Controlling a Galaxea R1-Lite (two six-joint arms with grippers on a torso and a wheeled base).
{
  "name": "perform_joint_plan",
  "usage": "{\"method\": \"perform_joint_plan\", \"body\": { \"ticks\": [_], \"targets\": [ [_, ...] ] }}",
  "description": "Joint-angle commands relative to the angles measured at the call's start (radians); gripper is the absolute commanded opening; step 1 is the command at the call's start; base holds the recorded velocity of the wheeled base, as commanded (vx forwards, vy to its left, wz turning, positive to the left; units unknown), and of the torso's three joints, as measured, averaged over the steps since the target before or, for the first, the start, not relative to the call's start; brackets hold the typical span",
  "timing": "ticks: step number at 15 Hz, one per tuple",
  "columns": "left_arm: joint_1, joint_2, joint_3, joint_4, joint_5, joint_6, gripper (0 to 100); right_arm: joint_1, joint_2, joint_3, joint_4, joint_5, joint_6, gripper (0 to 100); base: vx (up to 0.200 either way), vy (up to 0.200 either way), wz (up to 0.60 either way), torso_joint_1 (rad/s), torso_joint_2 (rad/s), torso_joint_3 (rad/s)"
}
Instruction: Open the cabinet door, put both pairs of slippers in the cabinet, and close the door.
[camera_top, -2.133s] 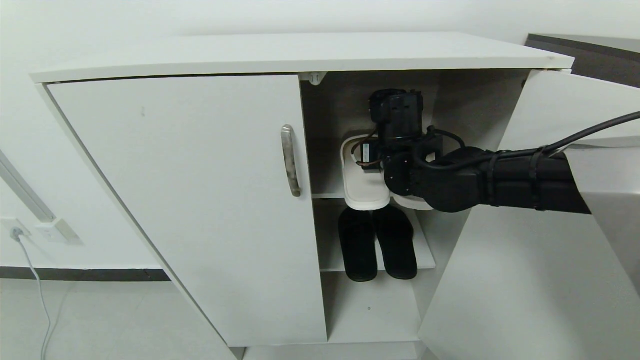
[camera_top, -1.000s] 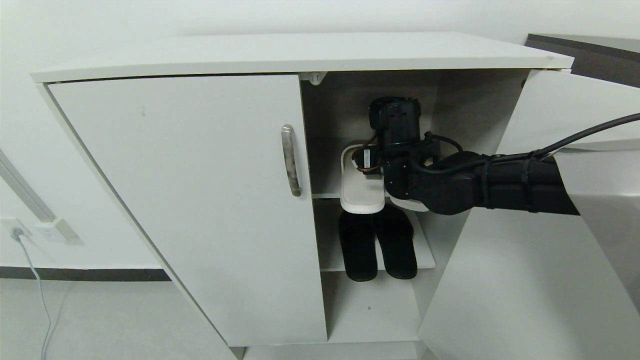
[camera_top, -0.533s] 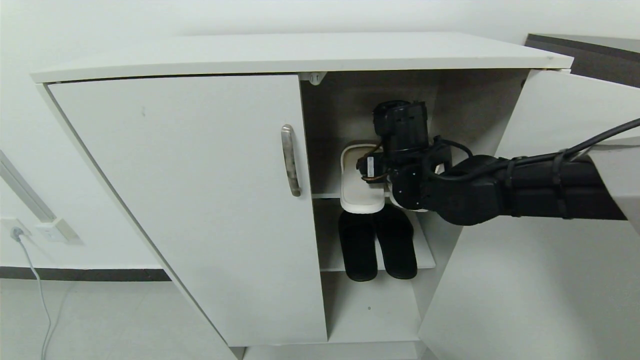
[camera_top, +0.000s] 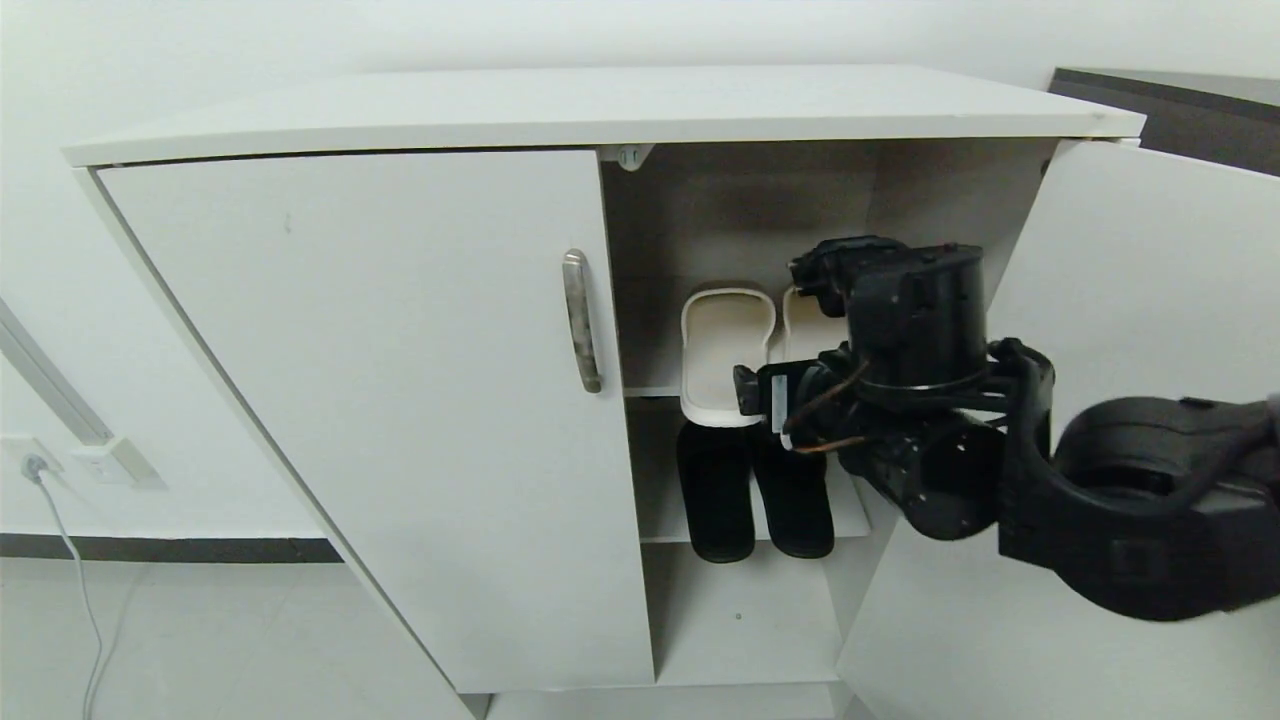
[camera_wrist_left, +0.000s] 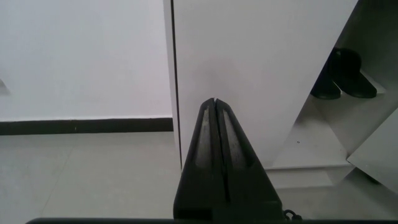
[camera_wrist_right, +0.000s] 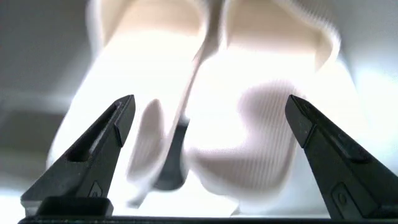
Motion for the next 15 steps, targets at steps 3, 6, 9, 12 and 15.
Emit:
{"method": "perform_joint_plan", "body": {
  "ticks": [3, 6, 9, 12, 15],
  "targets": [
    [0.0, 0.001, 0.0, 0.0, -0.001, 0.001, 0, 0.066, -0.116, 0.216, -0.157, 0.084, -0.014, 0, 0.0, 0.0, 0.0, 0.0, 0.0, 0.0],
    [0.001, -0.001, 0.0, 0.0, -0.001, -0.001, 0, 0.064, -0.115, 0.228, -0.157, 0.141, -0.012, 0, 0.0, 0.0, 0.0, 0.0, 0.0, 0.0],
    [0.0, 0.001, 0.0, 0.0, -0.001, -0.001, 0, 0.066, -0.11, 0.248, -0.157, 0.142, -0.009, 0, 0.0, 0.0, 0.0, 0.0, 0.0, 0.0],
    [0.0, 0.001, 0.0, 0.0, -0.001, -0.001, 0, 0.064, -0.104, 0.282, -0.168, 0.181, -0.009, 0, 0.0, 0.0, 0.0, 0.0, 0.0, 0.0],
    [0.0, 0.001, 0.0, 0.0, -0.001, -0.001, 0, 0.064, -0.104, 0.32, -0.22, 0.196, -0.04, 0, 0.0, 0.0, 0.0, 0.0, 0.0, 0.0]
  ]
}}
